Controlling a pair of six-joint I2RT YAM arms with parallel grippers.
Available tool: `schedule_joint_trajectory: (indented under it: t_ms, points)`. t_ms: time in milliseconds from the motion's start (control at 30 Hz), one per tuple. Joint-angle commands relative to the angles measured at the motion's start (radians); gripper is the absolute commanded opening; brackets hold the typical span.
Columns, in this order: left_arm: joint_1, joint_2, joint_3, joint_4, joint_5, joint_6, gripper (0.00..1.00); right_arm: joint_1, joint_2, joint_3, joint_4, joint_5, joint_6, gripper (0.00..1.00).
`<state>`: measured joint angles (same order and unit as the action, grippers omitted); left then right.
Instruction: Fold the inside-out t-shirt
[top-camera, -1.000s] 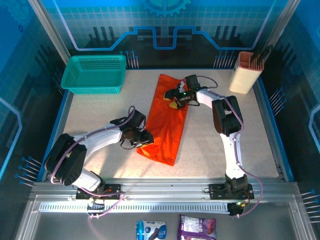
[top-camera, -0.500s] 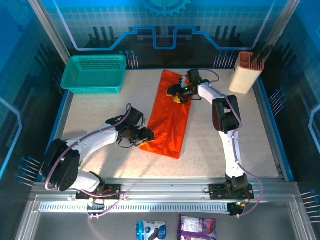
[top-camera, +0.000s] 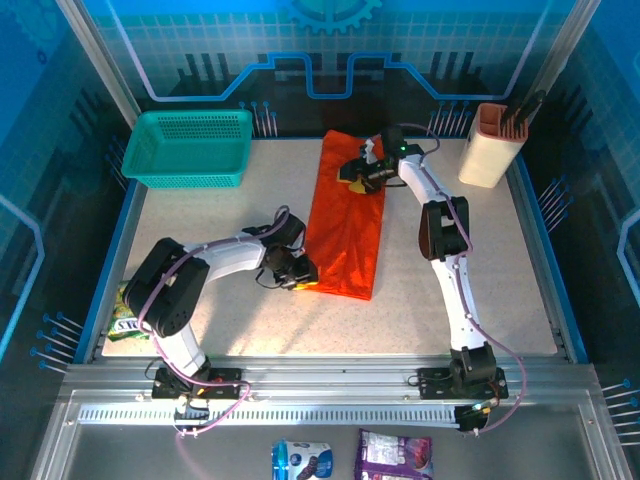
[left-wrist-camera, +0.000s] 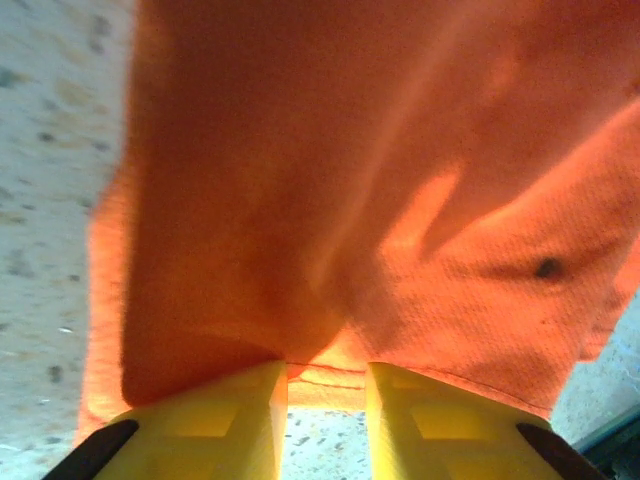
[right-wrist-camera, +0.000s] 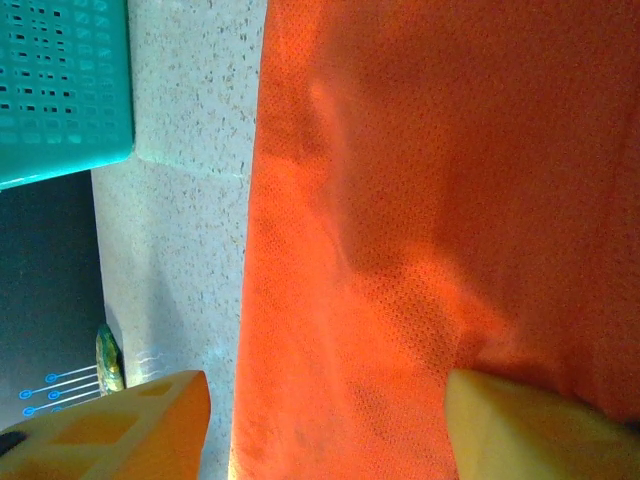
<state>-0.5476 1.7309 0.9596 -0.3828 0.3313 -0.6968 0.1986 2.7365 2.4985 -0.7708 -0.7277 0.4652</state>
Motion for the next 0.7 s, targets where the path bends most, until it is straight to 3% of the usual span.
schedule_joint_trajectory:
  t_ms: [0, 233, 400, 667]
  points:
    - [-0.034, -0.025, -0.039, 0.031, 0.054, -0.001, 0.28, 0.009, 0.021, -0.033, -0.095, -0.001, -0.018, 0.64]
    - [-0.085, -0.087, -0.177, 0.153, 0.084, -0.108, 0.26, 0.052, -0.243, -0.261, -0.03, -0.007, 0.006, 0.64]
    - [-0.13, -0.101, -0.203, 0.222, 0.104, -0.162, 0.27, 0.086, -0.48, -0.487, -0.04, 0.102, -0.005, 0.64]
    - [-0.181, -0.15, -0.177, 0.266, 0.121, -0.215, 0.3, 0.149, -0.885, -1.058, 0.074, 0.229, 0.04, 0.59]
